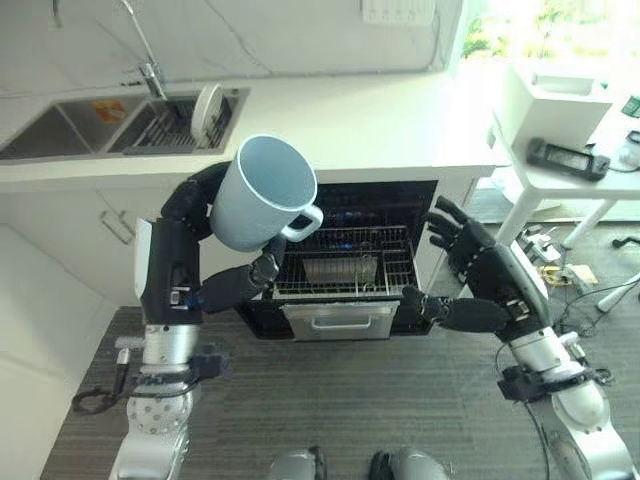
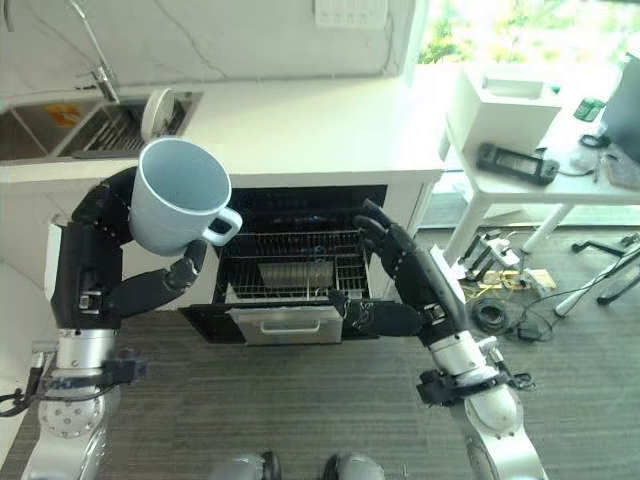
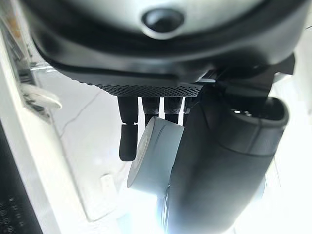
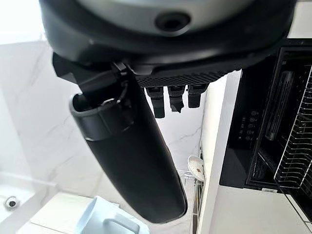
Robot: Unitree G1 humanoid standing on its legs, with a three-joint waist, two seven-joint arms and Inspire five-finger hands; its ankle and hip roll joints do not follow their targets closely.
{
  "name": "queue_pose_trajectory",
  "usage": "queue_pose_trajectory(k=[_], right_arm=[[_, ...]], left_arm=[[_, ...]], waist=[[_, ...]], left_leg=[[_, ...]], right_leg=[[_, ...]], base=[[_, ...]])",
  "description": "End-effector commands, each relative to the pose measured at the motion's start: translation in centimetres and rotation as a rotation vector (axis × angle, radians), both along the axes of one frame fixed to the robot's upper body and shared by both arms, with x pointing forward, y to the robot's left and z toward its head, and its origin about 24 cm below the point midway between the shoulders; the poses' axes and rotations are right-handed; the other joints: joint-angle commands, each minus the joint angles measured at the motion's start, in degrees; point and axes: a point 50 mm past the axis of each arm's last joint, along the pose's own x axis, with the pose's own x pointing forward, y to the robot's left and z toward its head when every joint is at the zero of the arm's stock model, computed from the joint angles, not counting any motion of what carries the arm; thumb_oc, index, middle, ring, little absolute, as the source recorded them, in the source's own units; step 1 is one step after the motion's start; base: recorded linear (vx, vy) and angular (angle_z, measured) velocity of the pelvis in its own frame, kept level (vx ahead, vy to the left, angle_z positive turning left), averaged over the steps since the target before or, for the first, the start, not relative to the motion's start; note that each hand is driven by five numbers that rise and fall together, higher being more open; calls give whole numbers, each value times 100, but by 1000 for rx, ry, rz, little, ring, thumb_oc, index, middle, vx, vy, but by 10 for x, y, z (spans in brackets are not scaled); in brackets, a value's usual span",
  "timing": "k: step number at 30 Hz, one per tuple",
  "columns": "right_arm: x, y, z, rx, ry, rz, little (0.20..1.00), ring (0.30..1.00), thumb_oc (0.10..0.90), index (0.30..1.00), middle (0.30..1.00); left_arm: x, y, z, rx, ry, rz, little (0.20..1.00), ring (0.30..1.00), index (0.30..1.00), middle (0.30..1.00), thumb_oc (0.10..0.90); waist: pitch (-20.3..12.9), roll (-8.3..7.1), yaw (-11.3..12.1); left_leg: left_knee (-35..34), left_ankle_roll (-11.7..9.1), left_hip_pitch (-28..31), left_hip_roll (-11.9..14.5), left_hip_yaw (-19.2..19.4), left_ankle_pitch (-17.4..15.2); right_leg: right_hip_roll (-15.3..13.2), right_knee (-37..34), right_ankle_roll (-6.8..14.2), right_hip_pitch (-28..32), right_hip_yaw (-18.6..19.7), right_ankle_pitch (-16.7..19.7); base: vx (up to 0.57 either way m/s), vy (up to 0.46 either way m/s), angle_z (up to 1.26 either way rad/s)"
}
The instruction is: Place the dishes in the dishwasher.
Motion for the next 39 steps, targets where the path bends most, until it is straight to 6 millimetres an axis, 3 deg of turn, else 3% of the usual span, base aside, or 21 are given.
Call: queue_pose_trajectory(k=[1,9,12,14,16,19,21,24,25,28,33,35,39], right_arm=[[-7,1,47,25,-268,28,900,900,800,900,900],[-4,4,47,48,-297,25,900,900,800,900,900],[1,7,47,62,-294,41,900,900,800,900,900],[0,10,44,61,-294,43,900,900,800,900,900],[0,11,40,55,-282,39,900,900,800,900,900],[-4,4,39,69,-282,30,900,900,800,900,900],[-7,0,39,93,-280,25,900,900,800,900,900],[-9,5,39,110,-278,25,900,900,800,900,900],[-12,6,39,136,-270,32,900,900,800,900,900],[-7,10,39,146,-247,30,900,900,800,900,900],[-9,3,41,131,-219,34,900,900,800,900,900],[-11,0,43,122,-218,34,900,900,800,900,900],[-12,-5,46,101,-205,41,900,900,800,900,900]], left_arm=[[-6,1,40,-23,-246,-22,300,300,300,300,400],[-1,-1,45,11,-281,-30,300,300,300,300,400],[1,-3,48,45,-303,-49,300,300,300,300,400],[0,-4,49,66,-312,-58,300,300,300,300,400],[2,-3,51,66,-312,-57,300,300,300,300,400],[3,-2,53,64,-308,-59,300,300,300,300,400],[4,-4,55,74,-303,-56,300,300,300,300,400],[4,-7,55,78,-303,-54,300,300,300,300,400],[-1,-6,55,88,-308,-54,300,300,300,300,400],[-1,-8,53,72,-304,-55,300,300,300,300,400],[-10,-3,49,30,-279,-41,300,300,300,300,400],[-12,-3,48,27,-275,-36,300,300,300,300,400],[-14,2,43,-37,-256,-28,300,300,300,300,400]], waist=[[-284,-76,-53],[-193,-181,4],[-102,-160,77],[-23,-222,124],[-16,-308,137],[20,-467,100],[93,-545,-53],[197,-525,-196],[246,-542,-197],[187,-593,-178],[-15,-539,-285],[-25,-544,-297],[29,-509,-298]], left_leg=[[-375,-77,193,-106,-102,-398],[-375,176,400,-298,-242,-619],[-375,327,366,-293,-415,-550],[-375,395,323,-345,-564,-532],[-375,377,325,-328,-648,-551],[-375,315,344,-291,-594,-552],[-375,272,438,-227,-495,-652],[-375,292,613,-156,-496,-775],[-375,319,738,-112,-568,-863],[-375,230,902,50,-494,-925],[-375,-37,1300,336,-456,-915],[-375,-92,1336,424,-395,-672],[-375,-29,1221,183,-383,-617]], right_leg=[[-214,-804,771,726,-312,-176],[-388,-804,913,957,-543,64],[-283,-735,1089,1306,-675,813],[-310,4,1131,1108,-436,900],[-271,-726,1104,1180,-372,900],[-610,-804,1071,777,-220,523],[-953,-804,1247,239,243,794],[-1136,-804,1366,-347,679,1124],[-1165,-804,1395,-516,808,1025],[-1187,-804,1453,-344,634,1060],[-936,-804,1232,-147,449,804],[-847,-804,1116,-36,425,707],[-688,-804,985,156,454,551]], base=[[108,126,-14],[132,204,-6],[162,210,20],[144,87,11],[148,-117,-5],[117,-217,-12],[219,-282,2],[311,-398,41],[520,-849,39],[345,-595,66],[234,-331,11],[189,-309,14],[134,-202,-7]])
